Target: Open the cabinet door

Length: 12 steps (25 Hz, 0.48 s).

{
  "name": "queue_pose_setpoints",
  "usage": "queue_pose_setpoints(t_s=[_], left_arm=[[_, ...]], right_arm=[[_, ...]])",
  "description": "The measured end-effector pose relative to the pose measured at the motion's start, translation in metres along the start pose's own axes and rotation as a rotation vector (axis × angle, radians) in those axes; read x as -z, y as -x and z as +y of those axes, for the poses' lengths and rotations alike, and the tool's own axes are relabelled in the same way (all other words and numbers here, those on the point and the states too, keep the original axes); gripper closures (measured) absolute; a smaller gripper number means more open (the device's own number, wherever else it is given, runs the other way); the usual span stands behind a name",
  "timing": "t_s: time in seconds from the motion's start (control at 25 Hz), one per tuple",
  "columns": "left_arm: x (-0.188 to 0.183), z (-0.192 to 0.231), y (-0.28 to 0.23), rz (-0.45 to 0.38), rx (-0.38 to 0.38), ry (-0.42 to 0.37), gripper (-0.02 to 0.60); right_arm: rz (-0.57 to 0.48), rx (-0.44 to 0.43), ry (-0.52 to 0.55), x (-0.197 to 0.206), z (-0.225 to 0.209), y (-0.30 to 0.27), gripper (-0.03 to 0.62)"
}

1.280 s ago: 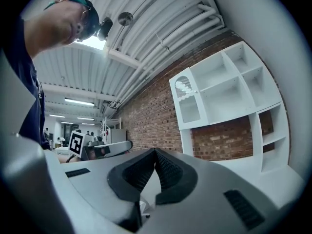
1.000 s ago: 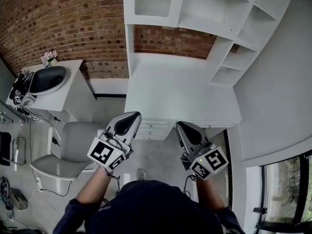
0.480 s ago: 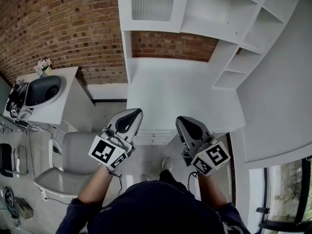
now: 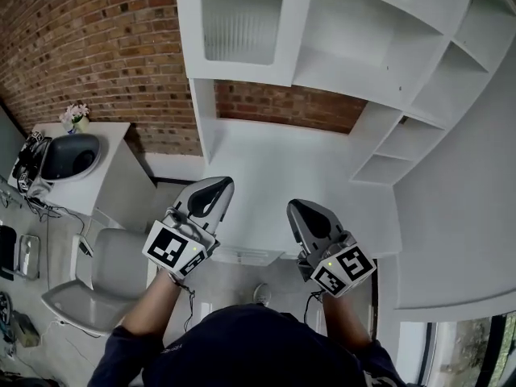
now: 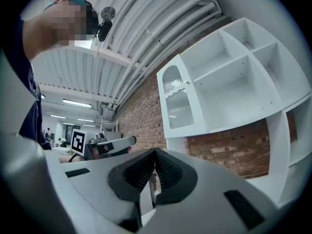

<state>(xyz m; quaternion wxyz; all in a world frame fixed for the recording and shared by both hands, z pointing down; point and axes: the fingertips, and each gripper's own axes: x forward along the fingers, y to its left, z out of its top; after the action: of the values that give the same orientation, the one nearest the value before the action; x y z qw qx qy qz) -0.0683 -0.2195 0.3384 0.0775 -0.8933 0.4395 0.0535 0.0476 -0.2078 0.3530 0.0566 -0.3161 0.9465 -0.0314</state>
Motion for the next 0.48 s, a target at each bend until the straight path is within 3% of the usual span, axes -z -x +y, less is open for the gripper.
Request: queue_pose_setpoints(t_s=[0.28, 0.48], left_arm=[[-0.034, 0.016, -0.074, -0.028, -0.053, -0.133, 0.574], [-0.099, 0.039, -0.123, -0.053, -0.078, -0.351, 0.572]], right_arm=[[-0.028, -0.048, 0.005, -0.017, -0.056, -0.001, 0.572], [-0.052, -0.065, -0.001, -0.025, -0.071, -0.008, 0.572]])
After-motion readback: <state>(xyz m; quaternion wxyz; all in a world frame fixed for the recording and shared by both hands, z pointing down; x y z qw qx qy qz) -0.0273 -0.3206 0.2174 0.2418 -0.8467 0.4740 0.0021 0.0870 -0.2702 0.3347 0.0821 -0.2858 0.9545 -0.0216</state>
